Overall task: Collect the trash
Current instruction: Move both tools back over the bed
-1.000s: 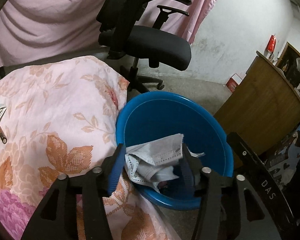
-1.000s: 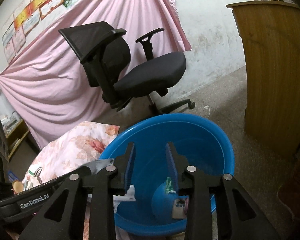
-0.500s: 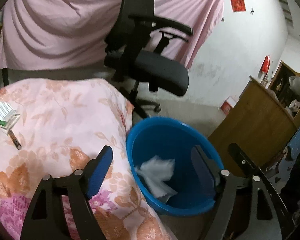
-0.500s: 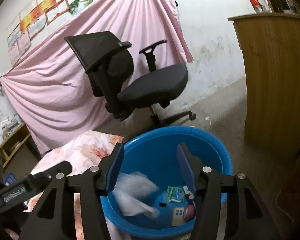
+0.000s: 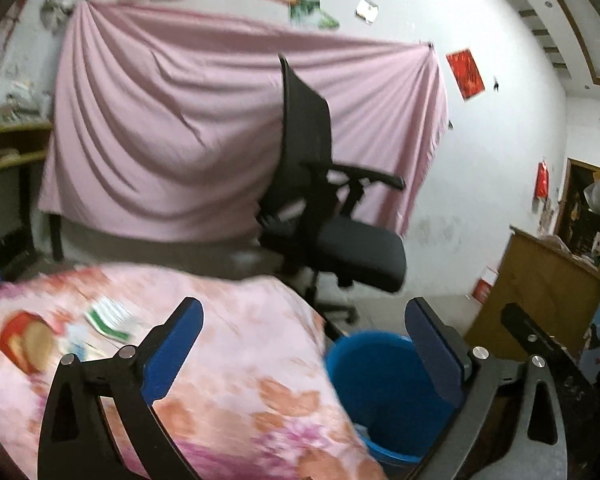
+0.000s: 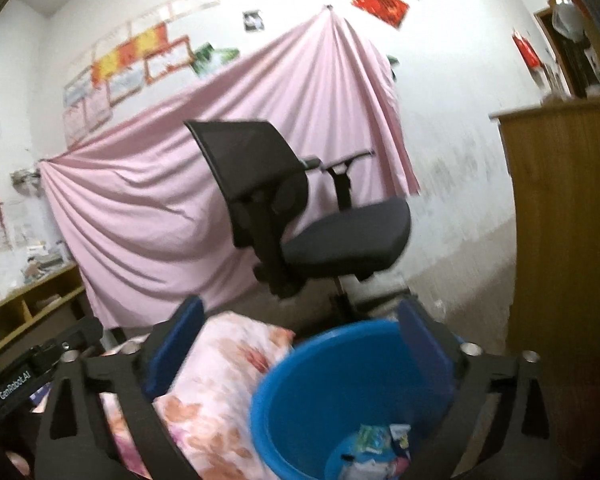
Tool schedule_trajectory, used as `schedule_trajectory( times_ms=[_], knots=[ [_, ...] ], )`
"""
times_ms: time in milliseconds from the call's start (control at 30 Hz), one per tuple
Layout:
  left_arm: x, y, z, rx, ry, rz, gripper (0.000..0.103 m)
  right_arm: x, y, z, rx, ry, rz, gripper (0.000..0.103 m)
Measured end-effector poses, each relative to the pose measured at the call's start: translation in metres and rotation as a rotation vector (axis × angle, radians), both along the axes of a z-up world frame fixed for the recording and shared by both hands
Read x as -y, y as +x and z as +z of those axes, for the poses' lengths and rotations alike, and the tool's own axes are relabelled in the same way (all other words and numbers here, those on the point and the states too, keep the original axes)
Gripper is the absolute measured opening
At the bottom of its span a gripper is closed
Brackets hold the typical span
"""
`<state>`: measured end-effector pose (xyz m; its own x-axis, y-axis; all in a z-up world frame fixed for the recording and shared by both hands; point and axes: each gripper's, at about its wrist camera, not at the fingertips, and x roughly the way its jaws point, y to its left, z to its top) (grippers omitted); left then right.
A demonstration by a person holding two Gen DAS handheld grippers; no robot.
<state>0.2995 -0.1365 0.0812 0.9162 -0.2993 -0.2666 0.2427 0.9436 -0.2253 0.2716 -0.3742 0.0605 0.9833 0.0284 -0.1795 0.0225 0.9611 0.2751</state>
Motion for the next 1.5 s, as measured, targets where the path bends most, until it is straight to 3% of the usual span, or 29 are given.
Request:
schedule_trajectory(
  times_ms=[333, 700, 1033, 1267, 1500],
  knots=[
    [-0.076, -0.044, 0.014, 0.162, 0.025, 0.211, 0.101, -0.059, -0.014, 0.023, 0.145, -0.082, 0.088, 0.103],
    [-0.149, -0.082, 0.002, 0.224, 0.099, 0.340, 0.101, -0.132, -0.017, 0.029, 0.213, -0.153, 0.187, 0.103],
    [-0.204, -0.095, -0.030, 0.162, 0.092, 0.387, 0.101, -0.196, -0.003, 0.013, 0.152, -0.237, 0.297, 0.103],
    [-0.215, -0.081, -0.048, 0.039, 0.107, 0.324, 0.101, -0.218, 0.007, -0.002, 0.099, -0.297, 0.342, 0.103],
    [-0.213, -0.052, -0.060, -0.091, 0.125, 0.264, 0.100, -0.218, 0.026, -0.015, -0.030, -0.280, 0.341, 0.103]
  ],
)
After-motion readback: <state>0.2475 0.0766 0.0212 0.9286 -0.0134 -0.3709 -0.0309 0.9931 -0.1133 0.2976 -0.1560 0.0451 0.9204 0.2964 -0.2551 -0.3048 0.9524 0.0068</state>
